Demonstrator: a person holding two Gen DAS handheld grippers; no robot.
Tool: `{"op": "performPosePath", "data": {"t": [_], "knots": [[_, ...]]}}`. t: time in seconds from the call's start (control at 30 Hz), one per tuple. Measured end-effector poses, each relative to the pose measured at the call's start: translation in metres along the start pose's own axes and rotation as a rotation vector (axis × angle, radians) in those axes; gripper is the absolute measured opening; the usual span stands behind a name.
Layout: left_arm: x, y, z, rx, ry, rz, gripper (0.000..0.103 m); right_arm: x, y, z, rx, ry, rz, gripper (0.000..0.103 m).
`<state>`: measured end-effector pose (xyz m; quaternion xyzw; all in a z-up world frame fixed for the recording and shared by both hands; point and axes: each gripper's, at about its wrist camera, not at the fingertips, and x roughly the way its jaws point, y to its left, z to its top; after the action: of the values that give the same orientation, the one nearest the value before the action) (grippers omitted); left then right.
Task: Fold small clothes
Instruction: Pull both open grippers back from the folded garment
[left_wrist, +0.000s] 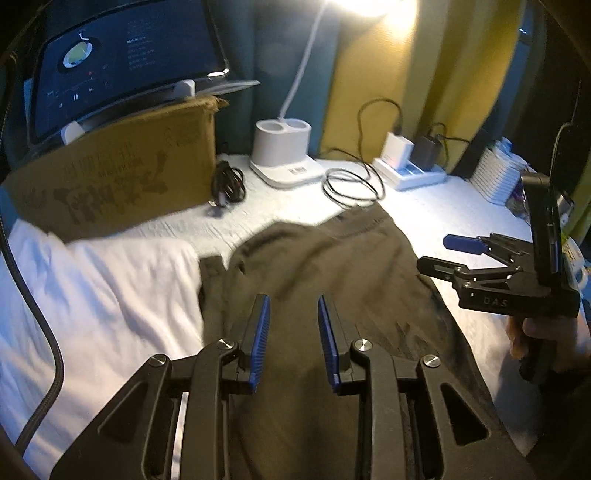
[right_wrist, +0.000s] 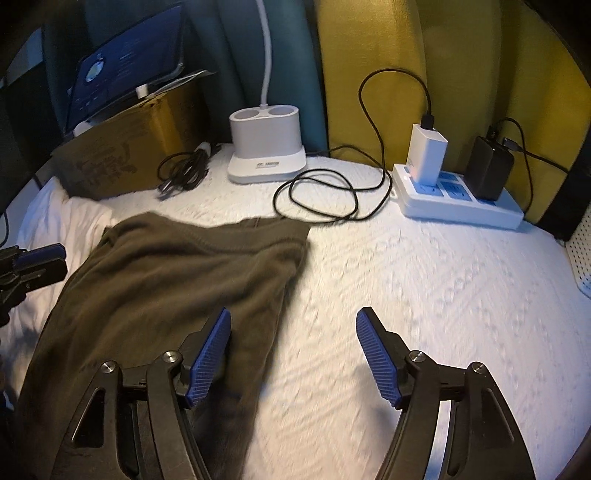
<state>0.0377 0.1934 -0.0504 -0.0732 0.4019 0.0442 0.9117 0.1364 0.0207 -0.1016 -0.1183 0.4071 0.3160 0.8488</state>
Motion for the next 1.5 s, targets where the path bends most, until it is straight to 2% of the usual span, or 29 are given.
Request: {"op": "performPosePath", "data": {"t": [0.27, 0.5, 0.67, 1.17, 1.2, 1.23, 1.3, 1.5], "knots": [[-0.001, -0.010, -0.046, -0.022, 0.057, -0.002, 0.026, -0.011, 0.025, -0.043, -0.047, 0.049, -0.003, 0.072], [-0.007, -0.002, -0.076, -0.036, 0.079, 0.058, 0.026, -0.026, 0.032, -0.072, -0.048, 0.054, -0.030, 0.072], [-0.020, -0.006, -0.083, -0.042, 0.057, 0.073, 0.026, -0.042, 0.032, -0.091, -0.038, 0.050, -0.050, 0.073], [-0.045, -0.063, -0.093, 0.013, -0.006, 0.000, 0.027, -0.095, -0.001, -0.138, 0.029, 0.024, -0.106, 0.073], [-0.047, -0.068, -0.094, 0.014, -0.016, -0.003, 0.031, -0.099, -0.003, -0.141, 0.033, 0.021, -0.109, 0.073], [-0.048, -0.072, -0.094, 0.021, -0.022, -0.005, 0.042, -0.104, -0.006, -0.144, 0.037, 0.017, -0.113, 0.073], [-0.052, -0.081, -0.094, 0.029, -0.040, -0.016, 0.054, -0.112, -0.011, -0.148, 0.047, 0.008, -0.122, 0.073], [-0.063, -0.106, -0.094, 0.044, -0.069, -0.052, 0.054, -0.143, -0.027, -0.157, 0.081, -0.029, -0.152, 0.073]]}}
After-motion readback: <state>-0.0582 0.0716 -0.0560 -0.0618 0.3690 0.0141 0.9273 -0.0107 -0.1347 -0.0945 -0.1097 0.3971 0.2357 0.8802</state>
